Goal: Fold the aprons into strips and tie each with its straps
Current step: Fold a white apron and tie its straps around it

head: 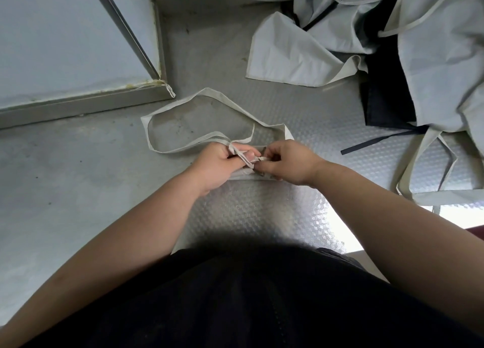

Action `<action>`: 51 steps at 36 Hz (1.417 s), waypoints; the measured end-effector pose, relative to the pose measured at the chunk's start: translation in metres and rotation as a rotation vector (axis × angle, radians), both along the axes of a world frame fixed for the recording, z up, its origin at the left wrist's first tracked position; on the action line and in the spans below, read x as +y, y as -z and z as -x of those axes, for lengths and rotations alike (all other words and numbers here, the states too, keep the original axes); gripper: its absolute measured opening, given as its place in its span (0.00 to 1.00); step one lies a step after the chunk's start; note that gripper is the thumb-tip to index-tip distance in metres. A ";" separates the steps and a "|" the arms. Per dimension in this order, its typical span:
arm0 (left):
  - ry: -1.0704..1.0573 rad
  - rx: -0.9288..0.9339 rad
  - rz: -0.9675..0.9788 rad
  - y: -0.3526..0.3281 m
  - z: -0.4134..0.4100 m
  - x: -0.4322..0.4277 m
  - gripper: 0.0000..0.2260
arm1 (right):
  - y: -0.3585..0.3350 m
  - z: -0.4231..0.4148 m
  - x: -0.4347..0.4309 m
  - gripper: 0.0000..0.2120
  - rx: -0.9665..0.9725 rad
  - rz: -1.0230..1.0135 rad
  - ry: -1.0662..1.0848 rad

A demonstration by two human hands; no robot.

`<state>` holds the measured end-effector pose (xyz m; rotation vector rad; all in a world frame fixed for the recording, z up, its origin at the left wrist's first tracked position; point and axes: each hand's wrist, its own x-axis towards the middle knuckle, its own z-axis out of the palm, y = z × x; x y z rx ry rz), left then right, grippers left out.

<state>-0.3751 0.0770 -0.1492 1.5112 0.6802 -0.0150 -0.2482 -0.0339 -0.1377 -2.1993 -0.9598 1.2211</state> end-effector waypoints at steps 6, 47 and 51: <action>-0.097 -0.067 0.147 0.001 -0.001 0.002 0.10 | -0.001 0.005 0.008 0.18 -0.162 0.020 -0.037; -0.355 -0.028 -0.260 0.013 0.009 -0.027 0.07 | 0.009 0.022 -0.008 0.23 0.846 -0.493 0.910; -0.421 0.006 -0.089 0.010 0.004 -0.026 0.13 | 0.007 0.027 -0.009 0.20 0.815 -0.509 0.887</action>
